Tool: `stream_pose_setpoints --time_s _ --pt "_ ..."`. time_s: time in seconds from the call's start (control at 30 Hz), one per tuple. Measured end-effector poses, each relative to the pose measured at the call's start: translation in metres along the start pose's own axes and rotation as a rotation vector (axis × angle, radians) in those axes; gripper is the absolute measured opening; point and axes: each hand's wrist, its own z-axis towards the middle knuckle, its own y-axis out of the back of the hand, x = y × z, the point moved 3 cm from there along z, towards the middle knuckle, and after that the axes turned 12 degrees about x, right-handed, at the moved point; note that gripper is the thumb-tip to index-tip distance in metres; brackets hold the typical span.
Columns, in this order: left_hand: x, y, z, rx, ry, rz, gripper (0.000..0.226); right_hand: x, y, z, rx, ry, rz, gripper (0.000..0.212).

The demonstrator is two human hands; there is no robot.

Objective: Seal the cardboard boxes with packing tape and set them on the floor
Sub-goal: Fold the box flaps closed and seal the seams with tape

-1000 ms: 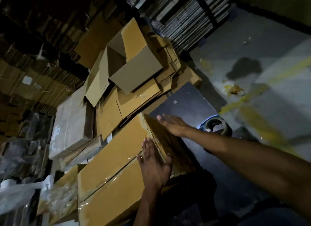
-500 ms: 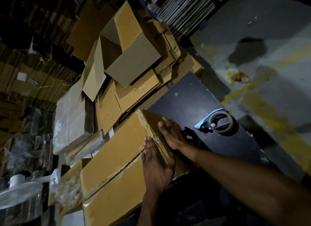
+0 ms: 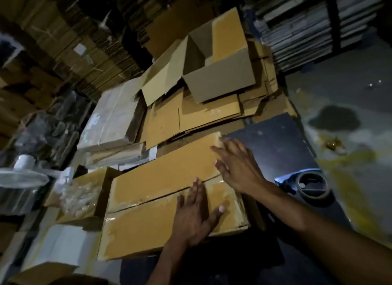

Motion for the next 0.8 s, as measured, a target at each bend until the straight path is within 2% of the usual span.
stream_pose_setpoints --time_s 0.07,0.13,0.2,0.27,0.37,0.47,0.5,0.6,0.67,0.73,0.8 --pt "0.011 -0.004 0.001 0.058 -0.042 0.037 0.109 0.014 -0.013 0.003 0.216 0.015 -0.225 0.049" --pt "0.017 0.000 0.001 0.043 -0.102 0.021 0.109 0.019 -0.026 0.002 0.353 -0.050 -0.379 0.051" --pt "0.031 0.009 -0.004 -0.027 -0.151 -0.002 0.103 0.027 -0.028 0.004 0.332 -0.109 -0.412 0.053" --pt "0.062 0.013 -0.013 -0.107 -0.121 0.018 0.102 0.044 -0.033 0.014 0.300 -0.132 -0.440 0.062" --pt "0.125 -0.001 -0.030 -0.089 -0.012 0.008 0.115 0.087 -0.061 0.025 0.488 0.040 -0.526 0.087" --pt "0.167 -0.016 -0.038 -0.045 -0.023 0.033 0.117 0.118 -0.105 0.017 0.677 0.272 -0.608 0.093" --pt "0.172 -0.019 -0.038 -0.037 -0.045 0.037 0.116 0.121 -0.114 0.015 0.701 0.304 -0.617 0.094" --pt "0.177 -0.019 -0.036 -0.003 -0.116 0.004 0.112 0.116 -0.126 0.015 0.800 0.238 -0.644 0.107" --pt "0.189 -0.012 -0.040 -0.065 -0.147 -0.047 0.106 0.127 -0.127 0.021 0.720 0.257 -0.694 0.098" --pt "0.214 -0.005 -0.051 -0.233 -0.111 -0.060 0.101 0.148 -0.134 0.031 0.702 0.241 -0.626 0.101" --pt "0.246 -0.008 -0.064 -0.333 -0.021 -0.078 0.102 0.179 -0.149 0.041 0.772 0.253 -0.565 0.105"
